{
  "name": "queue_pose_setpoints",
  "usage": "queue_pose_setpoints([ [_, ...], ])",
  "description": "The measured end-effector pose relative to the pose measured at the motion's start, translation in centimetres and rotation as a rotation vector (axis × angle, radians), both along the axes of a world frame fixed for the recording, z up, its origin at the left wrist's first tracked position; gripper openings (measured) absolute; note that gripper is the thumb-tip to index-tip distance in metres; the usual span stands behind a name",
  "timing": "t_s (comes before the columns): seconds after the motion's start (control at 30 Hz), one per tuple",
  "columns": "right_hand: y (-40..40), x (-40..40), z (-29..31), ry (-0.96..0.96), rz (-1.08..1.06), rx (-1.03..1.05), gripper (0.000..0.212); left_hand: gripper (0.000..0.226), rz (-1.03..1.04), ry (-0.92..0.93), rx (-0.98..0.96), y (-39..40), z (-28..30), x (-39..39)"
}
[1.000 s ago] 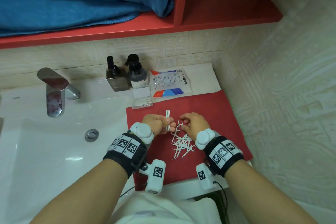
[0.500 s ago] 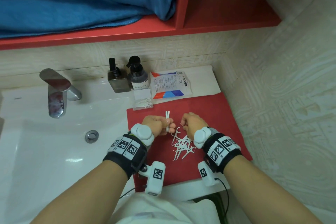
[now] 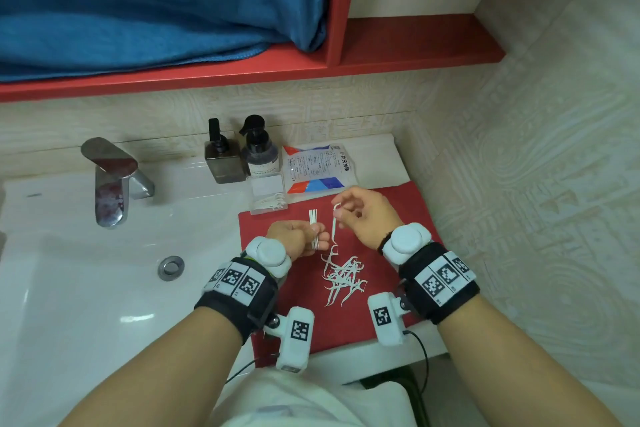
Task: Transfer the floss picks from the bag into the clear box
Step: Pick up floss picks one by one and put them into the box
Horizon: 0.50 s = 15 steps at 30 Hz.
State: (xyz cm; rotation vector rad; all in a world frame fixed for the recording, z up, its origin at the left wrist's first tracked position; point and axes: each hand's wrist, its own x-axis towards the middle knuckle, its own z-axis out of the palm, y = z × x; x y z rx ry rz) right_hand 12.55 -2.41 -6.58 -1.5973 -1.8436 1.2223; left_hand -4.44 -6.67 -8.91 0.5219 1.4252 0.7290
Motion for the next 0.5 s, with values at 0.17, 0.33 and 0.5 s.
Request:
queue_pose_setpoints([
  [0.17, 0.0, -0.2, 0.3, 0.092, 0.029, -0.04, 0.007, 0.012, -0.068, -0.088, 0.031, 0.2, 0.4, 0.0],
  [0.33, -0.4, 0.3, 0.5, 0.142, -0.012, 0.048, 0.012, 0.014, -0.094, -0.223, 0.066, 0.0, 1.3, 0.4],
  [0.5, -1.1, 0.7, 1.1, 0.2, -0.053, 0.105, 0.017, 0.015, -0.123, -0.311, 0.114, -0.4, 2.4, 1.0],
])
